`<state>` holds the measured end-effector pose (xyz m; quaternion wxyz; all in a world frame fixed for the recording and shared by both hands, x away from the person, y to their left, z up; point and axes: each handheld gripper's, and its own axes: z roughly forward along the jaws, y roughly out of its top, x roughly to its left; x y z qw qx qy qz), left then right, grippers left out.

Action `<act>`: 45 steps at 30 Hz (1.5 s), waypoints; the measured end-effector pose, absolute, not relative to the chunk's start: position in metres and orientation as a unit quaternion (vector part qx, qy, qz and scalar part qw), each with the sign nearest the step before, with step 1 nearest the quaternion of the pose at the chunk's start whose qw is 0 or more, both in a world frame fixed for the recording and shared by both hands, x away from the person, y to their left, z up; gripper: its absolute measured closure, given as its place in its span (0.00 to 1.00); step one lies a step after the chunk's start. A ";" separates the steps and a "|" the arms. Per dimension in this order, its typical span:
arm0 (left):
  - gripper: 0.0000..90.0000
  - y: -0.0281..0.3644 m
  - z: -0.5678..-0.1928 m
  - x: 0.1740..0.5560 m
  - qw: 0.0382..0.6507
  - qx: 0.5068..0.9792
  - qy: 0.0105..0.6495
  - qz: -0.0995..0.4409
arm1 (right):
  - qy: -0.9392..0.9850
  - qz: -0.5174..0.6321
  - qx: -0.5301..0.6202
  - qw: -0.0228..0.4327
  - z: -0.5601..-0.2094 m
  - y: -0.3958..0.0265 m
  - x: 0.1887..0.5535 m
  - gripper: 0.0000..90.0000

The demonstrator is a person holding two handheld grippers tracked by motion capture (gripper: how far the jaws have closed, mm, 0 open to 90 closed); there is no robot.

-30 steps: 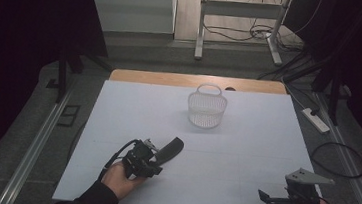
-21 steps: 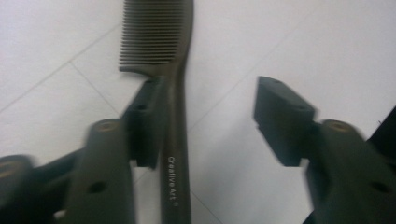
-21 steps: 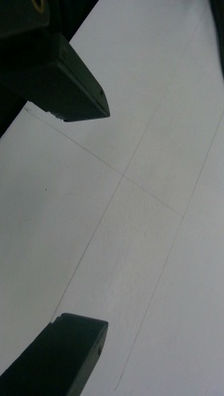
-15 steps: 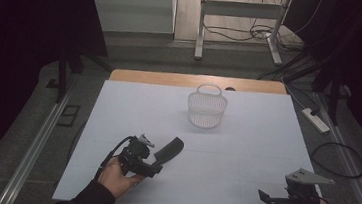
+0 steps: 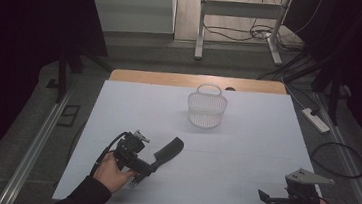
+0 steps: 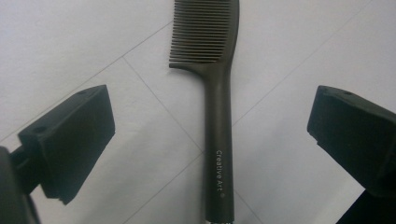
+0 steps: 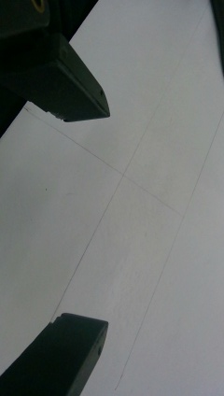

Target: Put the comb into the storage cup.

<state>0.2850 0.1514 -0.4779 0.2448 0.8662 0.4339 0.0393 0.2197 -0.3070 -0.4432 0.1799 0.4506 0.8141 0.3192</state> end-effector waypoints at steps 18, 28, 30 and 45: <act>0.00 0.148 -0.491 0.288 0.217 0.881 0.417 0.052 | 0.814 0.318 0.451 0.178 -0.443 -0.307 0.220 0.02; 0.00 0.134 -0.507 0.291 0.186 0.894 0.407 0.040 | 0.815 0.318 0.451 0.177 -0.443 -0.307 0.220 0.02; 0.00 0.130 -0.510 0.292 0.177 0.897 0.404 0.038 | 0.815 0.319 0.451 0.177 -0.443 -0.307 0.220 0.02; 0.00 0.115 -0.523 0.293 0.145 0.902 0.405 0.036 | 0.815 0.319 0.450 0.177 -0.443 -0.307 0.220 0.02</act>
